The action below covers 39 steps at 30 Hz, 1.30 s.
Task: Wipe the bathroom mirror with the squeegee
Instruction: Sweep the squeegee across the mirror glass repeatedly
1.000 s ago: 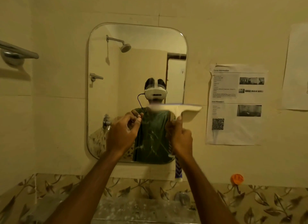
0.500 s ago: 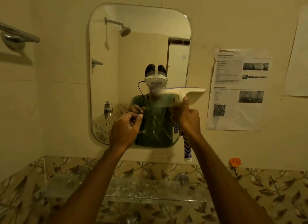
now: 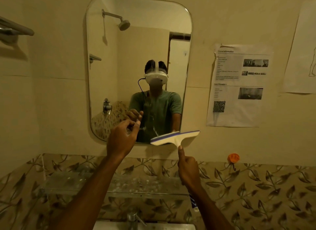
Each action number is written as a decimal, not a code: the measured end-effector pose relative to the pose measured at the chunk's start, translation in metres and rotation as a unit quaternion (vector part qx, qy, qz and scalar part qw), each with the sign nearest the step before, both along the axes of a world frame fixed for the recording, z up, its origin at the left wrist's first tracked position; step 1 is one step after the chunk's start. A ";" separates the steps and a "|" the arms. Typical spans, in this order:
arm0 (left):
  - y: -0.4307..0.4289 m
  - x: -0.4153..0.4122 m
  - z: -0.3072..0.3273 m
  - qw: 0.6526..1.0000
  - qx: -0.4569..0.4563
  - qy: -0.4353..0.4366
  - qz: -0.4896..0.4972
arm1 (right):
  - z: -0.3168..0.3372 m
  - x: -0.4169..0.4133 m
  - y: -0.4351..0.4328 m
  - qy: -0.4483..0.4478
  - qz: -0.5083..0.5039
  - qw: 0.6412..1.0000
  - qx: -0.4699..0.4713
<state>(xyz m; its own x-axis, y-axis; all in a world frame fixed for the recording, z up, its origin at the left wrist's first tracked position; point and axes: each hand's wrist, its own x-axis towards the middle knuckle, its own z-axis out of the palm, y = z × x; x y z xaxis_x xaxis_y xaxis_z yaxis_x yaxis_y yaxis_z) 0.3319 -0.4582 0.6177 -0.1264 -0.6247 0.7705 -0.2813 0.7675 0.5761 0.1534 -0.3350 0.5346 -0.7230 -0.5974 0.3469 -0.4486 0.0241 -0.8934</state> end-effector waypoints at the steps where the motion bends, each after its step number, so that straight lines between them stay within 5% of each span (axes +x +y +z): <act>1: 0.000 0.004 0.000 1.000 0.002 -0.001 0.005 | -0.006 -0.001 0.003 0.002 -0.002 1.000 0.007; 5: -0.006 0.021 0.012 1.000 -0.020 -0.006 0.022 | -0.017 -0.005 0.018 0.061 -0.055 0.996 0.038; 8: -0.020 0.039 0.033 0.996 -0.055 -0.001 0.074 | -0.003 -0.002 0.025 0.073 -0.074 0.994 -0.021; 16: -0.069 0.082 0.120 0.986 -0.032 0.051 0.153 | 0.135 0.041 0.003 0.109 0.095 0.965 -0.216; 25: -0.102 0.091 0.170 0.990 0.103 0.092 0.025 | 0.269 0.058 -0.039 0.055 0.186 0.940 -0.281; 32: -0.115 0.092 0.176 0.965 0.178 0.185 -0.057 | 0.324 0.065 -0.063 0.112 0.073 0.940 -0.313; 39: -0.125 0.100 0.174 0.958 0.187 0.190 -0.102 | 0.368 0.064 -0.082 0.146 0.012 0.935 -0.324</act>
